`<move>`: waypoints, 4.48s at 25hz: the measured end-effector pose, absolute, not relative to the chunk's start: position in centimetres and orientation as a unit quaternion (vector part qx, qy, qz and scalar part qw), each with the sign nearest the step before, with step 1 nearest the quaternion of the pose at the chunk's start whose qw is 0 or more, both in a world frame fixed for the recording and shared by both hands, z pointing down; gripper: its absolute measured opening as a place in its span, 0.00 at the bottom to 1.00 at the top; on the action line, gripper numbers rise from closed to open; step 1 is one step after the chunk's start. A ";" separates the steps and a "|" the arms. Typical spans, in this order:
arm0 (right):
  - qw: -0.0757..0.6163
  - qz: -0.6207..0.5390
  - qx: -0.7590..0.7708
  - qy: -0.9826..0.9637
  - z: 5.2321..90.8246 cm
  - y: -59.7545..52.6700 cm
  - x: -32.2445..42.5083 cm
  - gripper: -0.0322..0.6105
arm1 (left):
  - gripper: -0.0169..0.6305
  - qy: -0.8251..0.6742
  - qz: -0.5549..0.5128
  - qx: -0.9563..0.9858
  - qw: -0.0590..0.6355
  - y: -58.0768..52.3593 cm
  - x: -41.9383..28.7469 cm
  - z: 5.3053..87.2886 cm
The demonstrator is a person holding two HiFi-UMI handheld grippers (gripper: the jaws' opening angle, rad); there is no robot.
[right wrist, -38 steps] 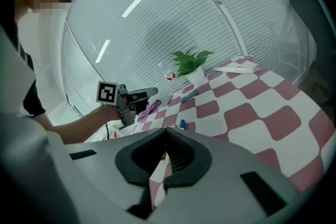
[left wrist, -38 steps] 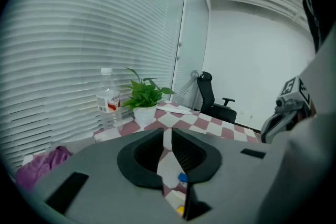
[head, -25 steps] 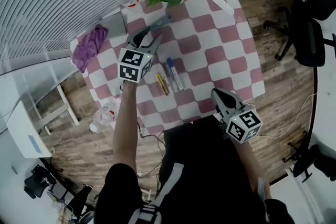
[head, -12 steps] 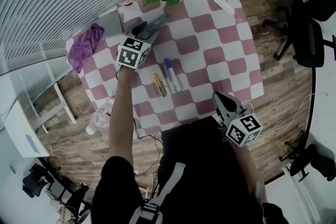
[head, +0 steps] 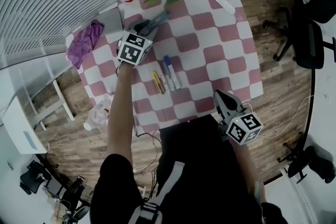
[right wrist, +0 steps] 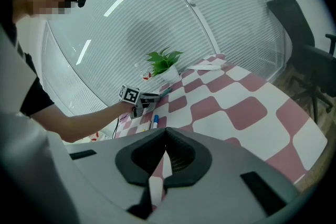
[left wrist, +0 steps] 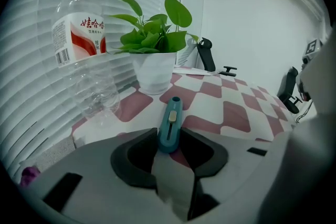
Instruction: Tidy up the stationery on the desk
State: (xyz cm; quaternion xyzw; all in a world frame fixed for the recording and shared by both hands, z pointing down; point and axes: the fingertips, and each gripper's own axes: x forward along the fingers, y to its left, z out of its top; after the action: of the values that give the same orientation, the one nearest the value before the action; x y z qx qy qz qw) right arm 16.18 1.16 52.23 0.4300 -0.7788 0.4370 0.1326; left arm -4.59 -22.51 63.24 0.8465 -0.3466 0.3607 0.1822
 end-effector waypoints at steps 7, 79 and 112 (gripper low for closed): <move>0.124 0.435 0.429 -0.782 51.7 1.4 16.4 0.08 | 0.27 -0.377 0.378 0.828 0.173 -20.8 -6.0 62.6; 0.126 0.373 0.303 -0.868 47.5 4.7 6.4 0.08 | 0.32 -0.683 0.171 0.597 0.385 6.6 -7.2 57.6; 0.039 0.130 0.306 -0.942 29.1 21.3 4.5 0.08 | 0.09 -0.598 0.072 0.798 0.037 25.4 -10.7 27.2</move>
State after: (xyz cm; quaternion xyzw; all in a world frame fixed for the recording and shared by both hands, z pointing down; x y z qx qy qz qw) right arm 4.55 21.33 29.05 0.3065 -0.9421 0.1305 0.0392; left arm -10.71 25.44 27.18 0.7975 -0.5978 0.0724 0.0373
